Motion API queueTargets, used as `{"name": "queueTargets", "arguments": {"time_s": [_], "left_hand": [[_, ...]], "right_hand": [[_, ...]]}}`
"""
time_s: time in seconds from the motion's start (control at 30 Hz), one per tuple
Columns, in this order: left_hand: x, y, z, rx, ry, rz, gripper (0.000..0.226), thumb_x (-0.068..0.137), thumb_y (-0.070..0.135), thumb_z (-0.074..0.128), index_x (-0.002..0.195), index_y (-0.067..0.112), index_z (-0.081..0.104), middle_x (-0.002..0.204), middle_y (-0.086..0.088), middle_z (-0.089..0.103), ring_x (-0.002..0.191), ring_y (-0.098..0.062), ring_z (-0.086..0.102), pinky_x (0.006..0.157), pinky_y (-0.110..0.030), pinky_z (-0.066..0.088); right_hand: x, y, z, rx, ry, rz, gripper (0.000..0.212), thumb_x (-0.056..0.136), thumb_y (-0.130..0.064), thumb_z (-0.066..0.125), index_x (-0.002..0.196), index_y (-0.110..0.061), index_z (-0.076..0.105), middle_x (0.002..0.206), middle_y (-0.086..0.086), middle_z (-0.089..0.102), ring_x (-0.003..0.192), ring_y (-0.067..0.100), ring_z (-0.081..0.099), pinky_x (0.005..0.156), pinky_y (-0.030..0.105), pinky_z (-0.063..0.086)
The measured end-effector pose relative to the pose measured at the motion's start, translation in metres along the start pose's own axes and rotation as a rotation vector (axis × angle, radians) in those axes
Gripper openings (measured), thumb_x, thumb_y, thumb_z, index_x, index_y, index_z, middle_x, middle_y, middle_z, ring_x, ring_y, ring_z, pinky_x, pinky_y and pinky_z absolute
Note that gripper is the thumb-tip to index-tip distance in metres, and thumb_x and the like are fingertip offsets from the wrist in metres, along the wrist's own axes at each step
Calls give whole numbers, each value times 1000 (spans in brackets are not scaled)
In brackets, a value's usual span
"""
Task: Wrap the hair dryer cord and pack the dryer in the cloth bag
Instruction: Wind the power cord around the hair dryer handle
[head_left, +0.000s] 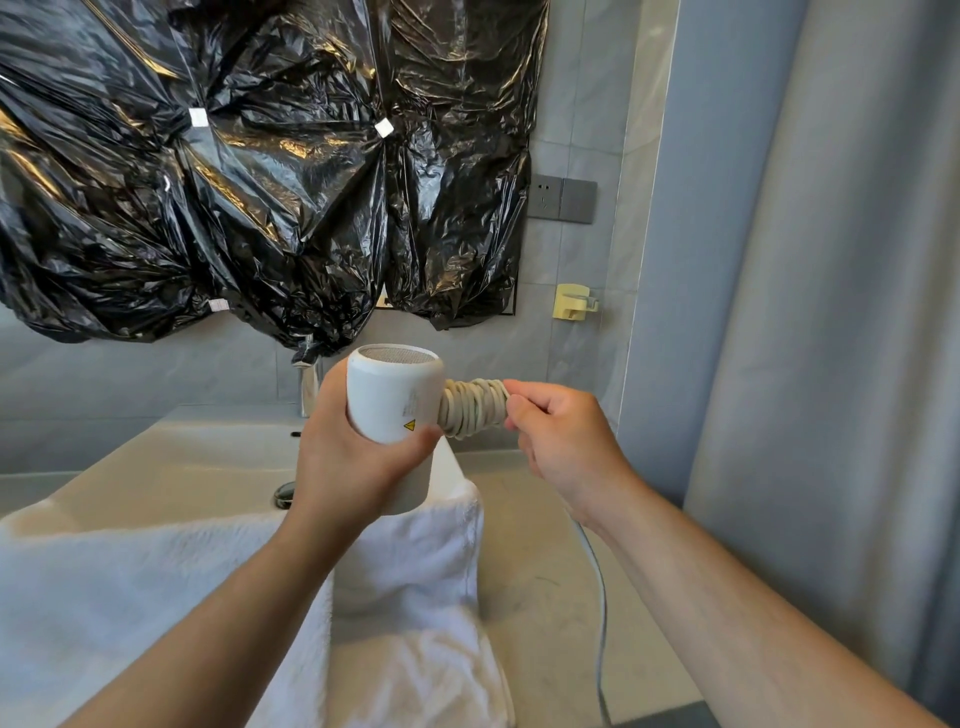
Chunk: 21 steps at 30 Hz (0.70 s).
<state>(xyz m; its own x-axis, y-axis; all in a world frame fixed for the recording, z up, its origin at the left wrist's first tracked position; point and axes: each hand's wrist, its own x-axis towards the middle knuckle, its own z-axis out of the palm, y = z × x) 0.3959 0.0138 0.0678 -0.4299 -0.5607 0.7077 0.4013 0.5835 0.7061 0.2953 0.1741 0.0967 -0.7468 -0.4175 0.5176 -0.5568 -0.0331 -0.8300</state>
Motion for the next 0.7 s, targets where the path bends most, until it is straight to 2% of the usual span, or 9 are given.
{"name": "queueTargets", "arguments": {"time_s": [0.07, 0.1, 0.17, 0.23, 0.3, 0.47, 0.57, 0.6, 0.7], "left_hand": [[1, -2, 1, -81, 10, -63, 66, 51, 44, 78, 113, 29, 59, 102, -2, 67, 92, -25, 65, 78, -53, 58], [1, -2, 2, -128, 14, -97, 63, 51, 42, 78, 110, 29, 60, 100, -4, 68, 90, -27, 66, 76, -55, 58], [2, 0, 4, -217, 24, -154, 58, 51, 41, 77, 104, 27, 61, 96, -6, 68, 83, -26, 67, 71, -54, 60], [3, 4, 8, -297, 33, -202, 59, 49, 41, 76, 103, 24, 61, 95, -8, 67, 81, -25, 66, 67, -50, 60], [7, 5, 9, -380, 39, -262, 67, 49, 42, 75, 109, 17, 60, 100, -14, 67, 84, -30, 65, 67, -50, 59], [15, 4, 1, -624, -36, -388, 70, 53, 36, 73, 116, 11, 59, 92, -13, 67, 76, -26, 67, 58, -39, 57], [17, 4, -10, -777, -195, -483, 50, 63, 31, 66, 108, 10, 62, 76, -9, 72, 64, -21, 71, 54, -33, 59], [18, 2, -14, -794, -261, -505, 52, 59, 32, 71, 106, 10, 63, 76, -10, 73, 65, -22, 71, 55, -34, 59], [19, -4, -27, -760, -452, -543, 91, 29, 44, 90, 107, 4, 65, 82, -19, 72, 69, -29, 71, 57, -37, 60]], "right_hand": [[-1, -1, -1, 67, -29, 29, 28, 96, -12, 51, 119, -17, 66, 72, -1, 56, 53, 8, 42, 44, 19, 33], [-2, -1, -1, 130, -31, 46, 29, 96, -11, 52, 121, -19, 64, 73, 0, 56, 51, 7, 43, 42, 17, 34], [-2, -4, 1, 245, 18, 52, 22, 94, -8, 55, 111, -17, 66, 70, 2, 57, 46, 5, 43, 39, 17, 32], [-2, -6, 2, 262, 92, 39, 10, 92, -8, 58, 93, -13, 66, 67, 2, 60, 44, 6, 43, 37, 17, 31], [-2, -7, 2, 276, 93, 40, 11, 92, -9, 59, 82, -12, 64, 64, -1, 61, 44, 7, 41, 37, 19, 30], [-1, -11, -6, 506, -100, 160, 16, 92, -11, 58, 76, -8, 60, 55, -1, 55, 40, 6, 34, 34, 16, 21], [0, -7, -13, 542, -218, 209, 17, 79, -21, 66, 73, -7, 58, 53, 0, 48, 38, 5, 31, 34, 16, 18], [1, -5, -15, 538, -252, 219, 17, 75, -21, 68, 72, -8, 57, 53, 0, 46, 37, 5, 31, 34, 15, 17], [3, -2, -28, 565, -406, 252, 13, 74, -2, 71, 67, -12, 66, 54, 0, 51, 39, 3, 36, 35, 12, 20]]}}
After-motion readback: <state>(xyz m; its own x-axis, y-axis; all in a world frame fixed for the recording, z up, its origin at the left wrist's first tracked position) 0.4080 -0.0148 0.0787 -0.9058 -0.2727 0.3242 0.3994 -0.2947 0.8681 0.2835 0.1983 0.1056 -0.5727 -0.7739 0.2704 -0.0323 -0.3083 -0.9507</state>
